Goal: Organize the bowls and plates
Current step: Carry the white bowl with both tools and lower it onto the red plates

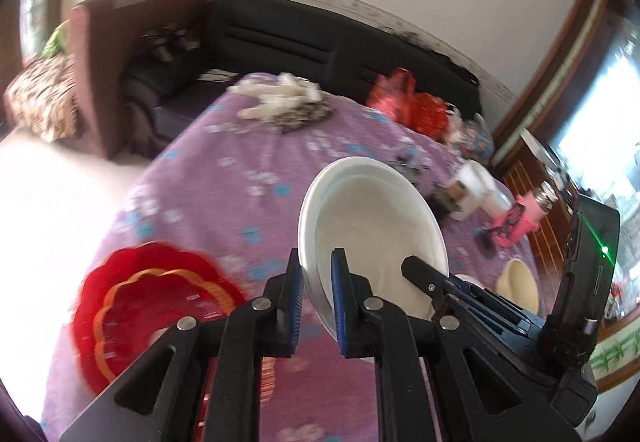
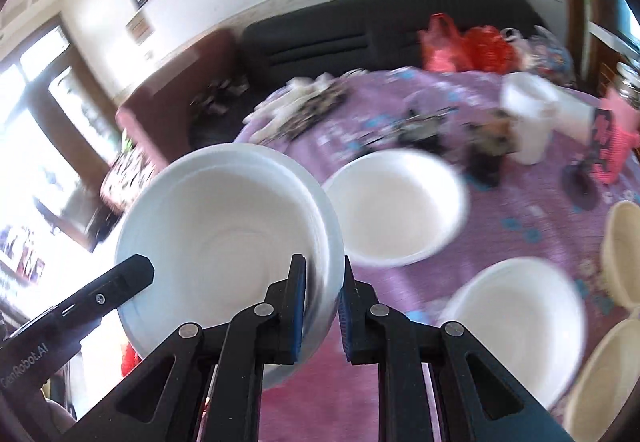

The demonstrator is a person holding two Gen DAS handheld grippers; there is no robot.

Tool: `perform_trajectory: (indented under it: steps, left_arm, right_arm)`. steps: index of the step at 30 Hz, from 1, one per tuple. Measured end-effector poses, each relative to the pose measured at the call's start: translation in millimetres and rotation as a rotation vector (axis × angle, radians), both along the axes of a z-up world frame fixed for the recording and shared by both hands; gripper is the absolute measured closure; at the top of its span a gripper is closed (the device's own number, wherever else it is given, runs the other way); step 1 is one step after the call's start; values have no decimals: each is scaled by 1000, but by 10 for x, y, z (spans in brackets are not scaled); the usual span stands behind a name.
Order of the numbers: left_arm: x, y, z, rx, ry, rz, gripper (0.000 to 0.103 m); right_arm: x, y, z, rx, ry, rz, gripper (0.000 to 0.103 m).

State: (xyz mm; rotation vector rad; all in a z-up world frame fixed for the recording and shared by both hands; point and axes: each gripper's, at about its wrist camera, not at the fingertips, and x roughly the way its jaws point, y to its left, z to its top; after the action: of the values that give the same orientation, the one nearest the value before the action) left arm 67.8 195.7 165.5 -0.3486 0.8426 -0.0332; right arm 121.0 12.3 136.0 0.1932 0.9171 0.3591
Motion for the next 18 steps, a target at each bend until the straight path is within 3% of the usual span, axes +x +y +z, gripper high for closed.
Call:
perform_trajectory:
  steps: [8, 18]
  left_arm:
    - [-417, 873, -406, -70, 34, 131, 92]
    - [-588, 1411, -1040, -153, 127, 217, 92]
  right_arm:
    - [-207, 951, -351, -44, 60, 135, 86]
    - [-283, 1528, -876, -122, 134, 208, 86]
